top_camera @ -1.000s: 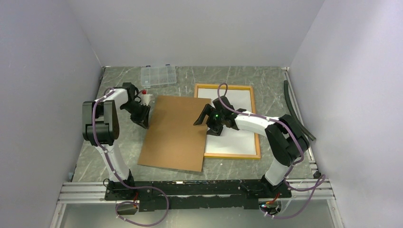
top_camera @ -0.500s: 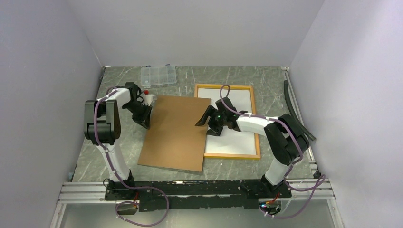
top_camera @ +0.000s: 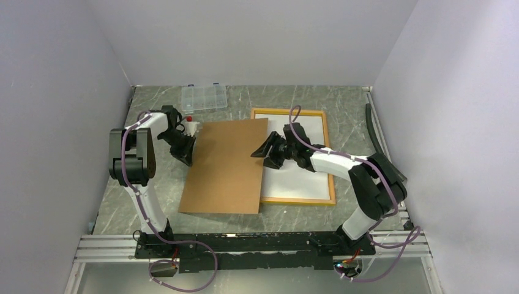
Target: Put the photo into the frame
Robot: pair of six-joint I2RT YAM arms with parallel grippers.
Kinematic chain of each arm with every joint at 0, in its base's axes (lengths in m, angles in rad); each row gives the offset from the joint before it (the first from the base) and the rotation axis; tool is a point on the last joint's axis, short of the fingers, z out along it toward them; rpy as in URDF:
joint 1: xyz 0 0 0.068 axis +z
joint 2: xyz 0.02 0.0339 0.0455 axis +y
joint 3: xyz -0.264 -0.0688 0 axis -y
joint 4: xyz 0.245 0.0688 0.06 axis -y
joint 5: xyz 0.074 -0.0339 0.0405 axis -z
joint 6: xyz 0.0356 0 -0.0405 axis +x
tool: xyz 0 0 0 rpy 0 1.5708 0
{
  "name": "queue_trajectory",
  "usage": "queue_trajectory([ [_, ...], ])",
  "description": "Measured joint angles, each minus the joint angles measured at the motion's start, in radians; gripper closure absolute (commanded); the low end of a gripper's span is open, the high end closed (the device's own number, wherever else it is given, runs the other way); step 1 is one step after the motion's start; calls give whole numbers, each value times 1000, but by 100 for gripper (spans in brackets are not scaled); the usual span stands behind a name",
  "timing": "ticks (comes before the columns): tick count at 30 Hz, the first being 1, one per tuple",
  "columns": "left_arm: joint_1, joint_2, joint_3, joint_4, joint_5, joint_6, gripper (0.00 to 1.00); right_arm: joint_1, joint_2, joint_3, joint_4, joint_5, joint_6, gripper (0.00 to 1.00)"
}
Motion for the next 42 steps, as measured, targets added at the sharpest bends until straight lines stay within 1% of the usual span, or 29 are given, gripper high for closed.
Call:
queue_trajectory([
  [5, -5, 0, 6, -10, 20, 7, 84, 28, -38, 1, 148, -74, 29, 51],
  [9, -23, 0, 6, -13, 42, 14, 83, 53, -38, 14, 171, -116, 33, 64],
  [12, -31, 0, 6, -15, 53, 24, 78, 57, -40, 27, 150, -119, 31, 73],
  [13, -31, 0, 8, -16, 54, 25, 73, 57, -43, 33, 136, -115, 27, 76],
  [16, -31, -9, 21, -24, 58, 35, 55, 57, -66, 46, 80, -95, 13, 93],
  [17, -29, -21, 30, -30, 58, 44, 47, 57, -74, 52, 61, -90, 13, 96],
  [18, -28, -41, 41, -34, 61, 56, 35, 57, -84, 63, 36, -81, 12, 100],
  [19, -26, -72, 58, -42, 68, 70, 10, 59, -93, 76, 8, -70, 10, 100],
  [20, -23, -117, 81, -44, 81, 86, 6, 59, -98, 90, -14, -64, 12, 100],
  [23, -5, -305, 161, -18, 149, 134, 5, 61, -100, 146, -58, -44, 29, 100],
  [26, 12, -519, 201, 32, 229, 192, 5, 60, -100, 203, -89, -24, 70, 100],
  [29, 10, -719, 188, 38, 301, 279, 5, 59, -100, 267, -122, 2, 120, 100],
  [32, 3, -860, 122, 2, 343, 386, 5, 51, -112, 314, -142, 31, 178, 100],
  [35, 3, -933, 80, -86, 378, 496, 5, 30, -141, 324, -146, 42, 246, 100],
  [38, 3, -975, 40, -195, 429, 649, 5, 13, -164, 328, -146, 59, 312, 100],
  [42, 2, -1041, -18, -296, 456, 843, 9, 5, -165, 340, -145, 74, 369, 100],
])
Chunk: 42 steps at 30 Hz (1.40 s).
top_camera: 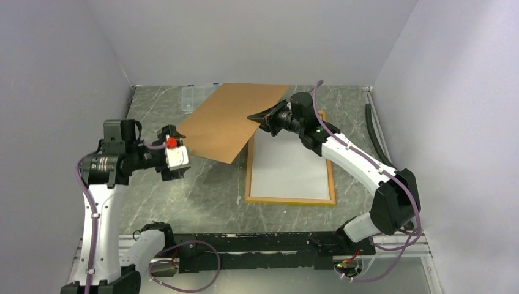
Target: Put the photo into the frame
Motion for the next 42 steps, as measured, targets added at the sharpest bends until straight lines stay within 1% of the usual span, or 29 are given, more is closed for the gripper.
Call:
queue_trajectory([
  [3, -2, -67, -73, 14, 9, 112, 12, 2, 0, 1, 2, 4, 36, 100],
  [5, -2, -120, -156, 77, 9, 173, 17, 4, 0, 1, 6, 3, 52, 100],
  [6, -2, -155, -216, 126, 6, 214, 20, 6, 0, 1, 9, 2, 62, 100],
  [8, -5, -190, -286, 185, -3, 264, 27, 11, 0, 1, 16, 2, 76, 100],
  [10, -6, -183, -317, 254, -13, 291, 34, 16, 0, 1, 18, 2, 84, 100],
  [11, -6, -170, -321, 287, -19, 293, 40, 18, 0, 1, 18, 2, 87, 100],
  [13, -6, -141, -321, 364, -27, 294, 47, 23, 0, 0, 15, 2, 89, 100],
  [17, -6, -112, -339, 512, -40, 285, 53, 34, -17, -21, 15, 6, 101, 100],
  [18, -7, -118, -349, 531, -41, 285, 57, 35, -23, -26, 15, 9, 108, 100],
  [20, -7, -129, -361, 549, -43, 286, 68, 36, -32, -31, 17, 11, 115, 100],
  [21, -7, -132, -362, 552, -43, 286, 79, 37, -34, -31, 19, 12, 119, 100],
  [22, -7, -134, -363, 556, -43, 283, 93, 39, -35, -31, 23, 12, 123, 100],
  [23, -7, -134, -363, 560, -43, 283, 97, 40, -35, -31, 29, 13, 127, 98],
  [24, -7, -133, -363, 566, -46, 280, 97, 42, -35, -31, 37, 15, 129, 93],
  [25, -6, -133, -363, 592, -48, 281, 97, 42, -35, -31, 37, 14, 131, 85],
  [26, -6, -134, -362, 610, -52, 272, 97, 42, -35, -31, 35, 12, 136, 79],
  [27, -6, -134, -362, 615, -55, 264, 97, 42, -35, -31, 39, 9, 134, 69],
  [28, -6, -134, -361, 625, -56, 253, 97, 40, -35, -31, 45, -6, 114, 63],
  [29, -6, -132, -359, 627, -57, 238, 97, 41, -35, -30, 50, -30, 90, 54],
  [30, -6, -130, -358, 627, -58, 227, 97, 42, -35, -28, 49, -51, 68, 47],
  [32, -7, -124, -357, 631, -60, 208, 97, 42, -33, -12, 30, -108, -3, 31],
  [35, -7, -117, -351, 628, -62, 186, 97, 33, -32, 46, -32, -189, -130, 14],
  [36, -7, -115, -350, 630, -63, 181, 97, 24, -31, 78, -64, -232, -193, 5],
  [37, -7, -114, -349, 635, -63, 173, 97, 11, -30, 106, -91, -271, -249, 1],
  [40, -7, -116, -349, 645, -62, 159, 97, -46, -16, 214, -223, -388, -466, 0],
  [42, -7, -116, -346, 645, -62, 148, 97, -88, 15, 365, -402, -436, -696, 0],
])
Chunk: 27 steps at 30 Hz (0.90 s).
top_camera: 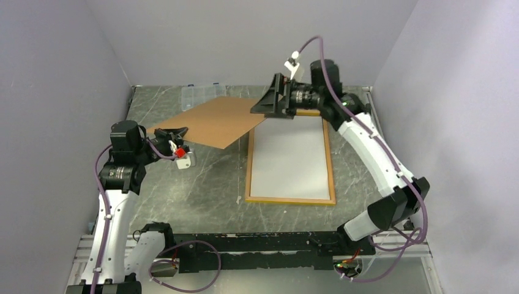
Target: Put the photo into the frame
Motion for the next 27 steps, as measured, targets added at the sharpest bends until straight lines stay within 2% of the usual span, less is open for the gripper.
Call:
queue_trajectory([
  [3, 0, 0, 19, -25, 1, -2, 97, -27, 3, 177, -186, 16, -337, 0],
  [5, 0, 0, 37, -58, 6, -1, 97, -16, -53, 176, -234, 56, -524, 0],
  [6, 0, 0, 48, -72, 10, -2, 97, -3, -116, 117, -233, 87, -645, 0],
  [11, 0, 18, 132, -183, 51, 3, 97, 45, -362, -167, -229, 163, -1024, 0],
  [15, 0, 41, 197, -288, 88, 24, 97, 60, -374, -207, -202, 190, -1210, 5],
  [19, 0, 65, 234, -394, 119, 70, 97, 114, -337, -207, -157, 232, -1330, 9],
  [27, -2, 98, 262, -480, 143, 92, 97, 251, -290, -207, -123, 260, -1440, 23],
])
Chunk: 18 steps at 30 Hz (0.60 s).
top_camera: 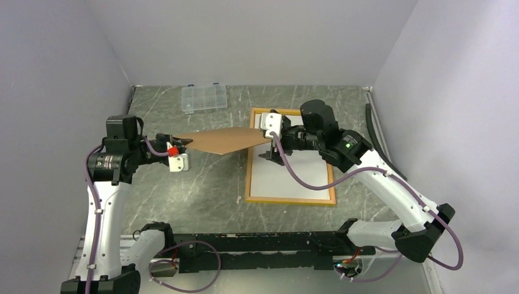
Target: Put the photo into the frame
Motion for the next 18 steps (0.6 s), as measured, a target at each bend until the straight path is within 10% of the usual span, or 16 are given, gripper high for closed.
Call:
queue_trajectory([
  [5, 0, 3, 24, 0, 7, -13, 97, 36, 14, -9, 32, 11, -21, 42],
  [13, 0, 13, 37, 18, 24, -49, 97, 49, 16, -48, 119, 85, -44, 100],
  [15, 1, 23, 39, 31, 31, -87, 97, 49, 15, -50, 142, 105, -75, 100],
  [18, 3, 35, 40, 47, 31, -124, 47, 55, 5, -76, 156, 119, -104, 100],
])
